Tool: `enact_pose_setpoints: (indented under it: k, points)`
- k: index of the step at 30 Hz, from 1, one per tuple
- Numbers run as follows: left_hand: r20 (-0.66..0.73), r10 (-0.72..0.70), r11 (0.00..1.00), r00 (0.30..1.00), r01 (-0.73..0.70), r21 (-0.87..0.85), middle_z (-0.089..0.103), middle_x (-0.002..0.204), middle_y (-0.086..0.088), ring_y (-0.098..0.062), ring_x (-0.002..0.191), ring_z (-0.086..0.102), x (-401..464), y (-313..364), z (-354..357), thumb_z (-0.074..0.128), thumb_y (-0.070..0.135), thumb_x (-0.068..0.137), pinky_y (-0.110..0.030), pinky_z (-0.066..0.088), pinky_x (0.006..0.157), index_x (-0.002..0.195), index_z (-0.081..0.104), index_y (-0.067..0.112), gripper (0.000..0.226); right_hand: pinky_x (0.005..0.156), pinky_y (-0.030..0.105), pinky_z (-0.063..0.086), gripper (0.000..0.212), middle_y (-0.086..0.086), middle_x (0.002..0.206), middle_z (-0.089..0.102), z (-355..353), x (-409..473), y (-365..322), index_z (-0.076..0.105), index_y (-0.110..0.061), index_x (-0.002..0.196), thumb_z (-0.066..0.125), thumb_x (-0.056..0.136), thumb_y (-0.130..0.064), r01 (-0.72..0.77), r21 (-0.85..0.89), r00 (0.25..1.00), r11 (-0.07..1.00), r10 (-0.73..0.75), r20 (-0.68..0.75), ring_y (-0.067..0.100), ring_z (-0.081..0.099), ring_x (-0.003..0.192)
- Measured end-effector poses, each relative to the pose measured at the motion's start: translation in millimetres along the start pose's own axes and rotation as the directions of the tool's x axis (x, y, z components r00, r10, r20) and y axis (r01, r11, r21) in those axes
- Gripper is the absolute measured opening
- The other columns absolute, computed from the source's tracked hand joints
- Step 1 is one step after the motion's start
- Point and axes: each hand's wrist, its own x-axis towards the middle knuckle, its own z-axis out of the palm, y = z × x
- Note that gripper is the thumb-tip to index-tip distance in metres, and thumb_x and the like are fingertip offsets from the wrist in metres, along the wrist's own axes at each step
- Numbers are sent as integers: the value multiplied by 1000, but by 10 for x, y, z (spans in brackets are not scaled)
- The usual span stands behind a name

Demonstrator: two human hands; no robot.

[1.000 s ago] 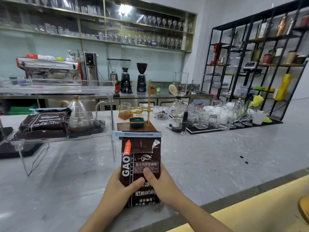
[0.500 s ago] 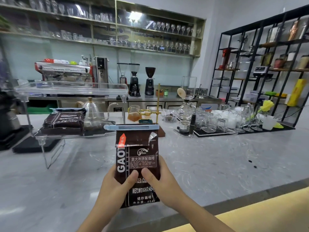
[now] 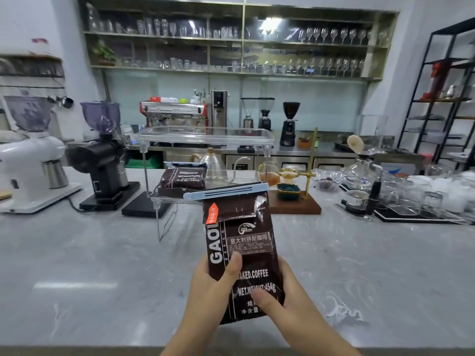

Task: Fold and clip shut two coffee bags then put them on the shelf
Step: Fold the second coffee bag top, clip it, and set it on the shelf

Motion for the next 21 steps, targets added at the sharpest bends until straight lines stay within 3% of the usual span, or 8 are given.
enact_pose_setpoints:
  k: [3, 6, 10, 13, 15, 18, 21]
  points:
    - [-23, -39, 998, 999, 38, -46, 82, 94, -4, -25, 86, 79, 11, 56, -42, 71, 46, 74, -53, 60, 85, 104, 71, 22, 39, 84, 20, 54, 55, -19, 115, 70, 40, 31, -40, 41, -35, 132, 68, 88, -16, 28, -2, 1000, 1000, -28, -4, 6, 68, 107]
    - [-41, -69, 997, 997, 67, -50, 82, 90, -4, -26, 82, 79, 44, 121, -67, 68, 52, 74, -51, 61, 82, 101, 72, 22, 40, 78, 21, 57, 54, -18, 111, 71, 65, 85, -76, 44, -35, 130, 70, 85, -20, 62, -21, 998, 998, -63, -19, 7, 70, 102]
    - [-34, -67, 997, 997, 66, -26, 83, 86, 1, -19, 78, 80, 81, 251, -104, 60, 48, 87, -41, 61, 75, 97, 71, 26, 27, 92, 27, 54, 66, -17, 125, 66, 106, 133, -86, 31, -34, 143, 66, 87, -33, 86, -26, 996, 996, -85, 25, 7, 64, 115]
    - [-59, -97, 995, 994, 96, -28, 82, 88, 2, -19, 80, 80, 137, 328, -164, 56, 51, 91, -43, 62, 78, 102, 68, 27, 29, 104, 23, 45, 95, -22, 153, 34, 145, 142, -53, 0, -48, 148, 67, 80, -54, 124, -92, 990, 988, -117, 77, -2, 44, 134]
    - [-72, -135, 991, 988, 134, -6, 81, 92, 3, -18, 82, 79, 185, 372, -210, 50, 57, 93, -43, 62, 79, 111, 63, 28, 37, 107, 19, 41, 112, -30, 158, 11, 157, 164, -55, -13, -57, 143, 71, 69, -62, 177, -222, 983, 959, -161, 90, -7, 31, 140]
    - [-12, -154, 987, 988, 154, 35, 75, 108, 1, -18, 89, 77, 249, 446, -261, 56, 52, 93, -40, 61, 74, 122, 48, 31, 37, 99, 12, 44, 119, -41, 147, 21, 161, 242, -77, -11, -71, 133, 82, 60, -56, 190, -225, 981, 955, -179, 68, -9, 42, 132]
    - [117, -92, 993, 989, 82, 82, 66, 122, 4, -13, 95, 75, 277, 501, -322, 79, 37, 78, -31, 61, 72, 125, 36, 36, 64, 93, 12, 49, 111, -40, 139, 37, 140, 345, -108, 5, -68, 137, 83, 59, -57, 213, -177, 975, 961, -221, -26, -5, 53, 123]
